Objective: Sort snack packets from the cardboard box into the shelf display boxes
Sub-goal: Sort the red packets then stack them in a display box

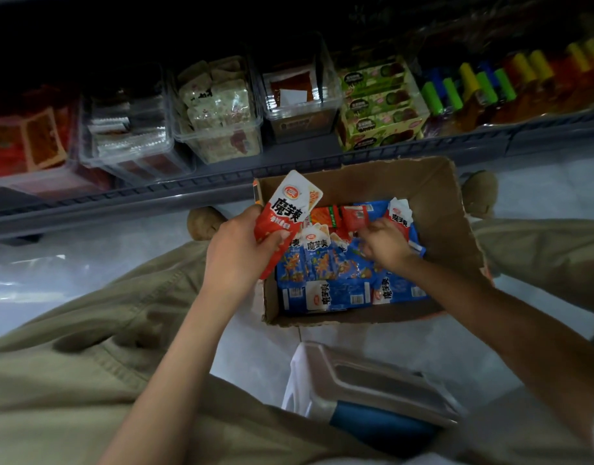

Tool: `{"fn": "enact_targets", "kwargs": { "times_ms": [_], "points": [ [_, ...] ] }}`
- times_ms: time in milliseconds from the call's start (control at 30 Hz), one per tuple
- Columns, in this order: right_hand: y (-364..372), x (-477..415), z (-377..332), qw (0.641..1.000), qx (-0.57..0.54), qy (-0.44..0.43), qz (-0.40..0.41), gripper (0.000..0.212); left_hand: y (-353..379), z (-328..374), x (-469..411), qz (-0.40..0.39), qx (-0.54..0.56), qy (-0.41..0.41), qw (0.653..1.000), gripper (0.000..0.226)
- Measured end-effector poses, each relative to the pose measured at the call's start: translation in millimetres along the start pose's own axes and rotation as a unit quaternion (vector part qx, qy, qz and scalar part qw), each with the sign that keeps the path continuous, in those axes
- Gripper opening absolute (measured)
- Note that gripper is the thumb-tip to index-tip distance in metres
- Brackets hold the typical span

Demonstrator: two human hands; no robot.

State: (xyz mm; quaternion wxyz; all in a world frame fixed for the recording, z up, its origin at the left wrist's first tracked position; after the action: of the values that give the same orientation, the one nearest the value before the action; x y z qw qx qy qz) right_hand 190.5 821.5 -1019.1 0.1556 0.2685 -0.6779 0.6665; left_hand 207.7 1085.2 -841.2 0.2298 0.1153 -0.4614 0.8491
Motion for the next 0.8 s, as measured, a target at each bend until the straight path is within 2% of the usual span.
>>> {"fn": "enact_targets", "kwargs": {
  "times_ms": [100,167,233,300,400,467,567,667,733,800],
  "points": [
    [-46.9,16.1,12.3,0.978,-0.124,-0.031,0.163,0.013,1.3,4.3,0.2,-0.004,0.048,0.008,0.999,0.035],
    [-81.1,29.6,21.6,0.96,-0.178,-0.058,0.208,0.021,2.3,8.2,-0.8,-0.009,0.075,0.016,0.997,0.041],
    [-110.9,41.9,27.1,0.945,-0.246,-0.087,0.199,0.024,4.2,12.8,-2.3,-0.015,0.074,0.024,0.997,0.048],
    [-137.1,56.4,26.2,0.927,-0.32,-0.115,0.161,0.017,6.4,18.3,-4.0,-0.022,0.075,0.04,0.996,0.053],
    [-168.5,83.5,12.2,0.866,-0.463,-0.177,0.072,0.012,7.8,34.2,-0.5,-0.035,0.124,0.083,0.988,0.07],
    [-186.0,98.6,5.9,0.842,-0.496,-0.202,0.065,0.014,6.7,48.9,1.7,-0.036,0.156,0.119,0.98,0.074],
    [-204.6,115.2,-0.6,0.826,-0.51,-0.228,0.082,0.013,2.7,75.2,4.0,-0.005,0.172,0.161,0.972,0.045],
    [-218.5,128.2,-6.2,0.819,-0.508,-0.233,0.127,0.018,-1.8,101.7,9.2,-0.004,0.301,0.159,0.94,0.015],
    [-227.6,136.8,-6.9,0.813,-0.503,-0.239,0.167,0.014,-4.8,117.6,13.9,-0.042,0.368,0.175,0.912,0.019],
    [-239.6,148.0,-5.2,0.813,-0.483,-0.25,0.208,0.013,-8.4,131.9,15.6,-0.038,0.303,0.2,0.931,0.016]
  ]
}}
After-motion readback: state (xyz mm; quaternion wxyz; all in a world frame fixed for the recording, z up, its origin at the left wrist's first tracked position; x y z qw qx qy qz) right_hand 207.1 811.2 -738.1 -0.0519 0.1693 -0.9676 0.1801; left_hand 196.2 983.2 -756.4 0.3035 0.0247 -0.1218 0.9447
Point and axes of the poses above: each hand's wrist, its own x-axis away from the middle knuckle, its own y-axis out of the palm, z = x × y, the point moved 2 cm from there along -x, towards the middle knuckle, and after that the axes turned 14 degrees about -z, right-handed, at the moved point
